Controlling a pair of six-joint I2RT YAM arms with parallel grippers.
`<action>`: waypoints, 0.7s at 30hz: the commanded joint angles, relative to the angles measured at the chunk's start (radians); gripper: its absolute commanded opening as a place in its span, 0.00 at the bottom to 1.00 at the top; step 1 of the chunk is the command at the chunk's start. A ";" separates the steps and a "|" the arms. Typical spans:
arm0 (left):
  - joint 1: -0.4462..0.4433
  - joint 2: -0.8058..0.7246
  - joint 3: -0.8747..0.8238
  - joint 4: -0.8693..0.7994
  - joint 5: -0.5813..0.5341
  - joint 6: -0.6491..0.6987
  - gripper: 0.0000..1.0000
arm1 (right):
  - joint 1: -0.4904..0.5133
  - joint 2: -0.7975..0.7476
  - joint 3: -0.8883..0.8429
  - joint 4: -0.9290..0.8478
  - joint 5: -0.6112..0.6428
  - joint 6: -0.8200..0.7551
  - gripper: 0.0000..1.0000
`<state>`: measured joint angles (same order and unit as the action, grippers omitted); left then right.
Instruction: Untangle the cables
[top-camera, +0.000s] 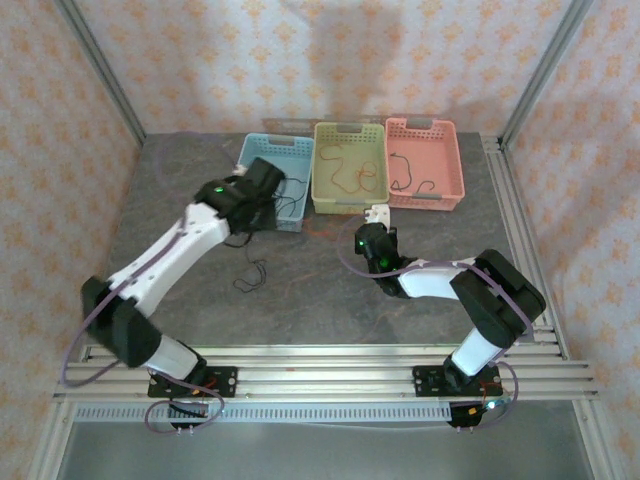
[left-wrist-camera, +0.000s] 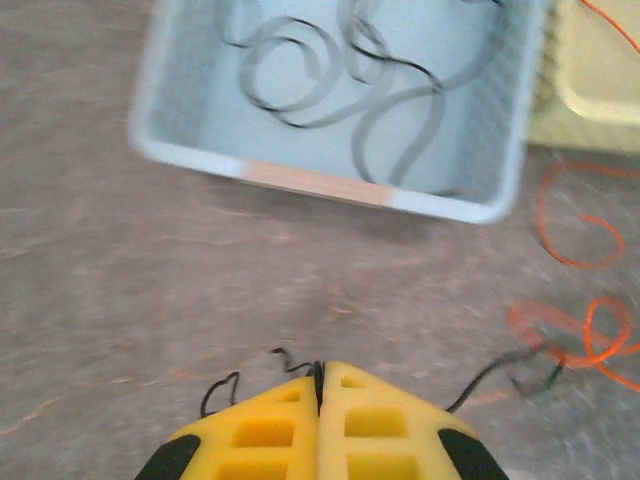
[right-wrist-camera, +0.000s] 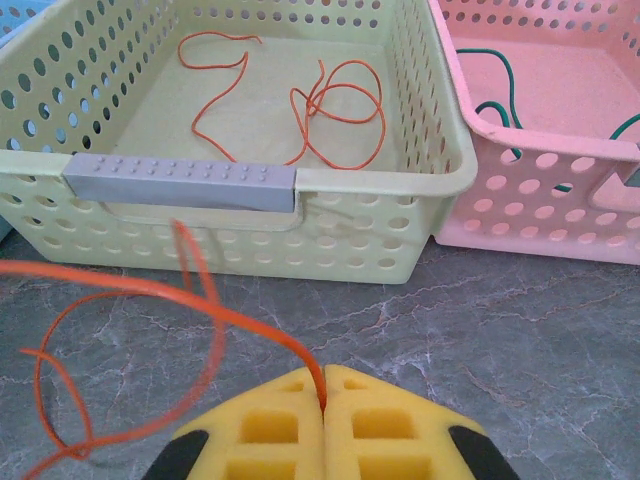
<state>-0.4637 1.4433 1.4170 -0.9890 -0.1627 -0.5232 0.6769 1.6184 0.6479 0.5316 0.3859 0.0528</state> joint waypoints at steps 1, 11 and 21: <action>0.100 -0.109 -0.059 -0.064 -0.060 -0.005 0.00 | -0.007 -0.019 0.004 0.013 0.026 0.019 0.00; 0.173 -0.187 0.055 -0.095 -0.045 0.027 0.00 | -0.007 -0.019 0.004 0.012 0.024 0.018 0.00; 0.267 -0.186 0.165 -0.154 -0.062 0.062 0.00 | -0.007 -0.019 0.004 0.008 0.027 0.019 0.00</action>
<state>-0.2066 1.2552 1.5368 -1.0874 -0.1921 -0.4885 0.6769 1.6184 0.6479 0.5312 0.3889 0.0559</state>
